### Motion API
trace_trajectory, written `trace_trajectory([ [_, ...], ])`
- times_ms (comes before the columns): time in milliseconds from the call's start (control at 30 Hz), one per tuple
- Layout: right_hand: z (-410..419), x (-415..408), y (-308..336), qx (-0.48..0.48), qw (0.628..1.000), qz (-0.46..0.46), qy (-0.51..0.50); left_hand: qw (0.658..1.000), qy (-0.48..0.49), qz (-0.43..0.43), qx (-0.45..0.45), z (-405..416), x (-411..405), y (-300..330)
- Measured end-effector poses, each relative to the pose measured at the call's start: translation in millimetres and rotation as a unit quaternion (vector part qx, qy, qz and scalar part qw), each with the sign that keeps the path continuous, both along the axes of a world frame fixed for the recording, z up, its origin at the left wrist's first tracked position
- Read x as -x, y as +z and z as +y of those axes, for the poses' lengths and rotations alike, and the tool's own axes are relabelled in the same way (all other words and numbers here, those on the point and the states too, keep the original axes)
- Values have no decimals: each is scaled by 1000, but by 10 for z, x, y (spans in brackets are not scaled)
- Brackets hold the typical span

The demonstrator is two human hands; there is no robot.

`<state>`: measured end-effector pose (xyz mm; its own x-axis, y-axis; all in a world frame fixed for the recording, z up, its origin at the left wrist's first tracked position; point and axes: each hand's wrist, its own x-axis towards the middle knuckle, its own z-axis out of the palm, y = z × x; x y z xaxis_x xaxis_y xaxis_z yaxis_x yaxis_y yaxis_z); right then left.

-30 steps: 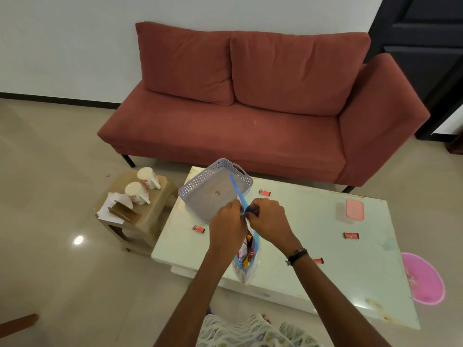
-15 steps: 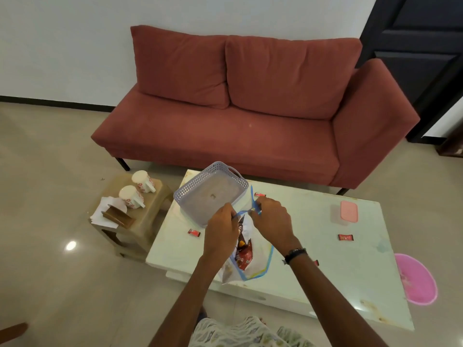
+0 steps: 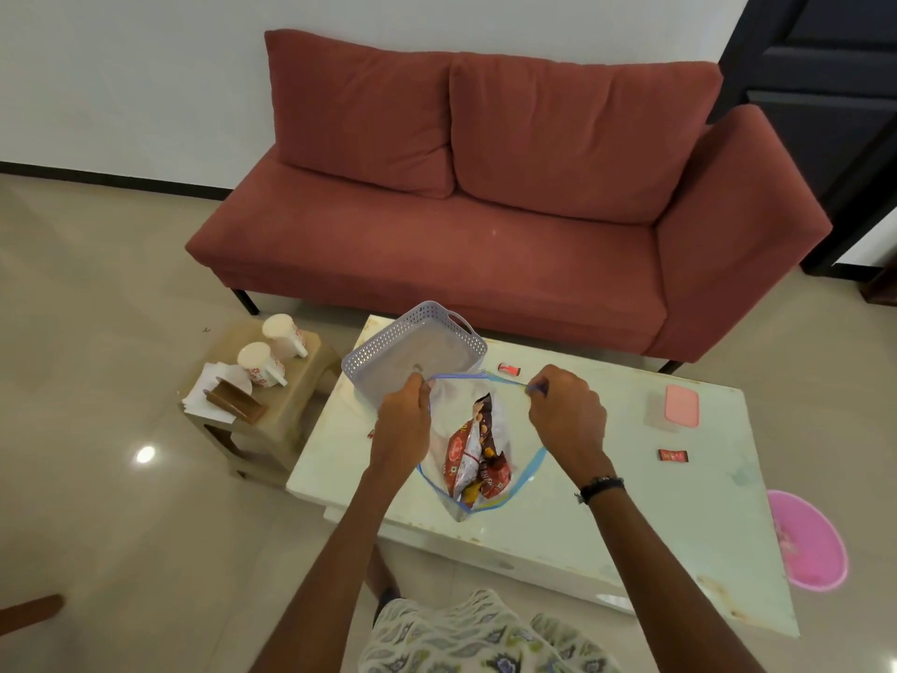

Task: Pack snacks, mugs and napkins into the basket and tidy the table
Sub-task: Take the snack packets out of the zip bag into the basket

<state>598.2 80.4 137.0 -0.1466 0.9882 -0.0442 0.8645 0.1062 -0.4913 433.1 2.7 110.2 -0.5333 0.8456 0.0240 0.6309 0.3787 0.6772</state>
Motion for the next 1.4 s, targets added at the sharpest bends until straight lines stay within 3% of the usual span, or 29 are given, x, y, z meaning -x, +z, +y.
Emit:
trace_trajectory([
  [100,-63,6,-44,-33,999,-15,6,996,1,-80,-26,19,-89,17],
  [200,-253,78,-77,-143,988,24,53,994,12,-102,-39,6,-158,20],
  [233,-325,114,-95,-132,987,47,80,994,16,-99,-38,-8,-170,16],
  [300,-416,247,-171,38,986,34,157,995,27,-94,-33,-47,-180,7],
  [367,-442,418,-374,237,947,-25,216,995,36,-92,-31,-93,-199,9],
  [467,-438,644,-706,311,926,-64,205,992,56,-100,-42,-160,-208,30],
  [600,-485,762,-894,297,940,-21,169,988,72,-117,-76,-231,-207,128],
  [767,-481,830,-942,266,953,-35,138,984,84,-121,-96,-288,-246,183],
  [1033,-339,791,-771,141,958,-63,243,979,146,-123,-67,-194,-100,173],
  [1233,-64,676,-264,96,965,76,230,969,180,-159,-47,-32,103,112],
  [1400,345,804,43,61,958,110,256,950,231,-203,-44,146,360,73],
])
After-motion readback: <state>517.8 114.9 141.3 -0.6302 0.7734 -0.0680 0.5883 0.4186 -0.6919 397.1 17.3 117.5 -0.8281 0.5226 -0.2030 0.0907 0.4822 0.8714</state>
